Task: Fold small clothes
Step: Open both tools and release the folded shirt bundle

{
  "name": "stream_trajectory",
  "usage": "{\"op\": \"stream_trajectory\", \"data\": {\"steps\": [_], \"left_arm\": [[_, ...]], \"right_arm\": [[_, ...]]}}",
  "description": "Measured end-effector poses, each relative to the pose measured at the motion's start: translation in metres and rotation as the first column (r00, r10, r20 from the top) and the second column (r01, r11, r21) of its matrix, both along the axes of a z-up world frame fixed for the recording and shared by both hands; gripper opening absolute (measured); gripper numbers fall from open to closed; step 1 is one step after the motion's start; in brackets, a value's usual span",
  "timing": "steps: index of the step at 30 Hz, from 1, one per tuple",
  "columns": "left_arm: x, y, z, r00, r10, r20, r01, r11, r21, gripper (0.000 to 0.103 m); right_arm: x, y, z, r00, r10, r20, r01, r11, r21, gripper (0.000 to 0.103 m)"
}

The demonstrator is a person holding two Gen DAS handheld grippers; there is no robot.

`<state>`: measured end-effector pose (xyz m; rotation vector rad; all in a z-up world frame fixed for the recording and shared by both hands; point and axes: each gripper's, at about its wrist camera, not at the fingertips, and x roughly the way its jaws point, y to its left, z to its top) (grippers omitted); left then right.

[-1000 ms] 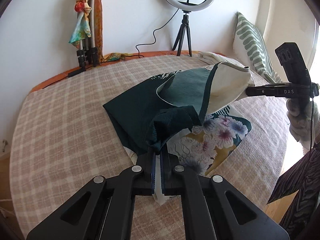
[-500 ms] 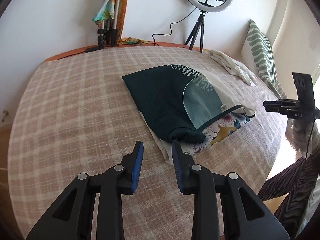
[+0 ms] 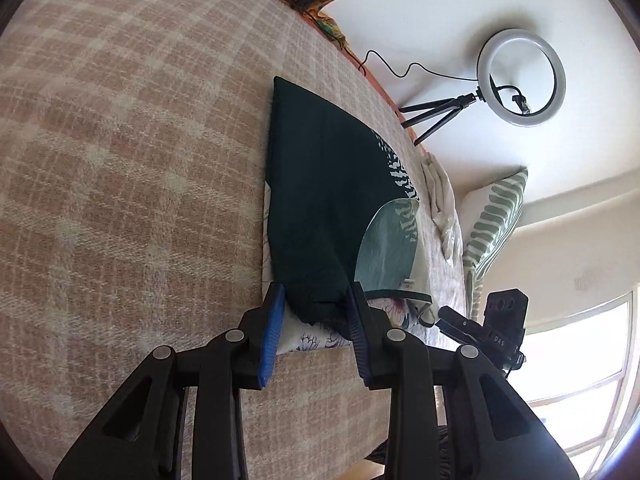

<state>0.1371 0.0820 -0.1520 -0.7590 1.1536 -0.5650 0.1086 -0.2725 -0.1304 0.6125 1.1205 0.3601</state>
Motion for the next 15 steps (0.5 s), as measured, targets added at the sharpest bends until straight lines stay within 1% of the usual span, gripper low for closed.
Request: {"op": "stream_trajectory", "data": {"steps": [2, 3, 6, 7, 8, 9, 10, 11, 13, 15], "left_arm": [[0.000, -0.003, -0.002, 1.000, 0.003, -0.003, -0.004, 1.000, -0.012, 0.030], [0.000, -0.005, -0.001, 1.000, 0.004, 0.007, -0.003, 1.000, -0.006, 0.030], [-0.001, -0.009, 0.003, 0.999, 0.000, 0.038, -0.001, 1.000, 0.020, 0.024], [-0.001, -0.010, 0.005, 0.999, 0.001, 0.049, -0.003, 1.000, 0.024, 0.020], [-0.001, -0.011, 0.006, 0.998, -0.001, 0.058, -0.001, 1.000, 0.026, 0.006], [0.000, -0.010, 0.007, 0.998, -0.001, 0.066, -0.002, 0.999, 0.035, 0.005], [0.000, -0.012, 0.010, 0.997, 0.000, 0.082, -0.004, 0.999, 0.044, 0.005], [0.000, -0.013, 0.012, 0.995, -0.003, 0.097, -0.002, 0.998, 0.055, 0.005], [-0.001, -0.015, 0.018, 0.992, -0.013, 0.122, 0.004, 0.997, 0.071, 0.005], [-0.003, -0.016, 0.025, 0.989, -0.017, 0.150, 0.004, 0.996, 0.086, 0.004]], "right_arm": [[0.001, 0.000, -0.003, 1.000, -0.002, -0.008, 0.002, 1.000, 0.018, 0.056], [0.001, 0.000, -0.004, 1.000, -0.004, -0.013, 0.005, 0.999, 0.035, 0.056], [0.003, 0.001, -0.007, 1.000, -0.003, -0.027, 0.005, 0.997, 0.074, 0.056], [0.002, 0.001, -0.007, 1.000, -0.001, -0.028, 0.003, 0.997, 0.073, 0.056], [0.002, 0.002, -0.007, 1.000, -0.003, -0.026, 0.005, 0.997, 0.073, 0.054], [0.001, 0.002, -0.006, 1.000, -0.001, -0.027, 0.003, 0.997, 0.080, 0.044], [0.000, 0.002, -0.006, 1.000, 0.007, -0.029, -0.004, 0.995, 0.097, 0.038], [0.000, 0.003, -0.005, 0.999, 0.015, -0.030, -0.012, 0.993, 0.114, 0.025], [0.000, 0.006, 0.000, 1.000, 0.021, -0.013, -0.019, 0.994, 0.108, 0.015], [-0.002, 0.007, 0.007, 1.000, 0.025, 0.017, -0.027, 0.994, 0.107, 0.009]]}}
